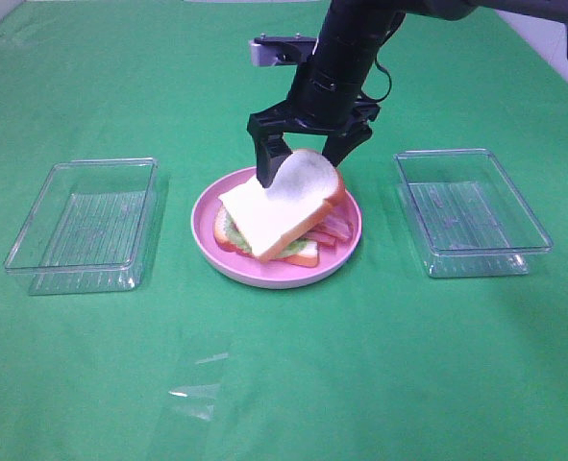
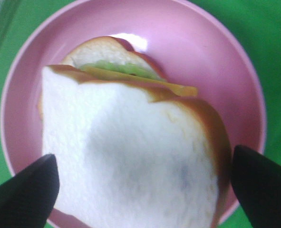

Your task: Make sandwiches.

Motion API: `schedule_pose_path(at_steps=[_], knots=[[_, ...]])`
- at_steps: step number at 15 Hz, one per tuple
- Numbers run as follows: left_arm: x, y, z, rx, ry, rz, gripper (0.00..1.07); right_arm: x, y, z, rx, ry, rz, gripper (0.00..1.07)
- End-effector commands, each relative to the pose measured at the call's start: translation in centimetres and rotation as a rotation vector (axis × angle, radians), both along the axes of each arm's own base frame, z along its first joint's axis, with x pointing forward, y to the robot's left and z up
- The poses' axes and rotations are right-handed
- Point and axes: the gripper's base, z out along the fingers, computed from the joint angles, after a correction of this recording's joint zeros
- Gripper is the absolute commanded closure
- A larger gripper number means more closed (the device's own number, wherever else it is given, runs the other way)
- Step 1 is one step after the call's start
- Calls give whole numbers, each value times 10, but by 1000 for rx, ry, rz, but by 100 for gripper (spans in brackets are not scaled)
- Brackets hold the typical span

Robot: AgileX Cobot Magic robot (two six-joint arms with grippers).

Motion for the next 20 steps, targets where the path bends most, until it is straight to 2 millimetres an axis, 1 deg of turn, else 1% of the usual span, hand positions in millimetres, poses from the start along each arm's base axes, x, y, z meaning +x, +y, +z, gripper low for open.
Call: schedule_pose_path(at_steps=[1, 2, 3, 4, 5, 6, 7, 9, 10, 11, 13, 15, 16, 17, 18, 19, 20], knots=[[-2, -1, 0, -5, -17, -4, 6, -4, -14, 34, -84, -76, 34, 11], [-2, -1, 0, -5, -17, -4, 6, -8, -18, 50, -99, -95, 38, 11], [-2, -1, 0, -5, -17, -4, 6, -23, -25, 87, -94, -108, 42, 11], [-2, -1, 0, -5, -17, -4, 6, -28, -27, 96, -92, -108, 44, 11], [-2, -1, 0, -5, -17, -4, 6, -39, -33, 121, -81, -134, 43, 11], [-2, -1, 0, -5, -17, -4, 6, -42, -35, 129, -73, -151, 33, 11], [-2, -1, 0, -5, -17, -4, 6, -48, -38, 143, -59, -174, 2, 11], [-2, -1, 0, -5, -17, -4, 6, -64, -46, 173, -34, -232, -36, 11], [-2, -1, 0, -5, -17, -4, 6, -74, -52, 181, -36, -240, -43, 11], [-2, -1, 0, -5, -17, -4, 6, -85, -59, 185, -48, -241, -44, 11], [-2, -1, 0, -5, -17, -4, 6, -115, -74, 184, -77, -203, -49, 11], [-2, -1, 0, -5, -17, -4, 6, -145, -89, 171, -112, -136, -43, 11], [-2, -1, 0, -5, -17, -4, 6, -154, -93, 167, -121, -119, -41, 11], [-2, -1, 0, -5, -17, -4, 6, -170, -101, 160, -136, -89, -39, 11], [-2, -1, 0, -5, -17, -4, 6, -203, -118, 136, -178, -8, -31, 11], [-2, -1, 0, -5, -17, -4, 6, -203, -118, 136, -178, -8, -31, 11], [-2, -1, 0, -5, -17, -4, 6, -231, -133, 118, -208, 7, -31, 11]])
